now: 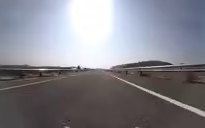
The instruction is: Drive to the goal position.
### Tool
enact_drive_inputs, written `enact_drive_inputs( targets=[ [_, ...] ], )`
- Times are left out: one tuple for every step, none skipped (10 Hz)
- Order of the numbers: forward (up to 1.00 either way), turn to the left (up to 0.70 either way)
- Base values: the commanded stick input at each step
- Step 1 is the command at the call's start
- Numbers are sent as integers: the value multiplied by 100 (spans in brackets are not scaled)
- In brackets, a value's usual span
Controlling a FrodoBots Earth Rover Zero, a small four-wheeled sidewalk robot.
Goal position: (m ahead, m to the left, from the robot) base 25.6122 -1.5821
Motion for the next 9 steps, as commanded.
enact_drive_inputs(
  targets=[
    [100, 0],
    [100, 0],
    [100, 0],
    [100, 0],
    [100, 0],
    [100, 0],
    [100, 0],
    [100, 0],
    [100, 0]
  ],
)
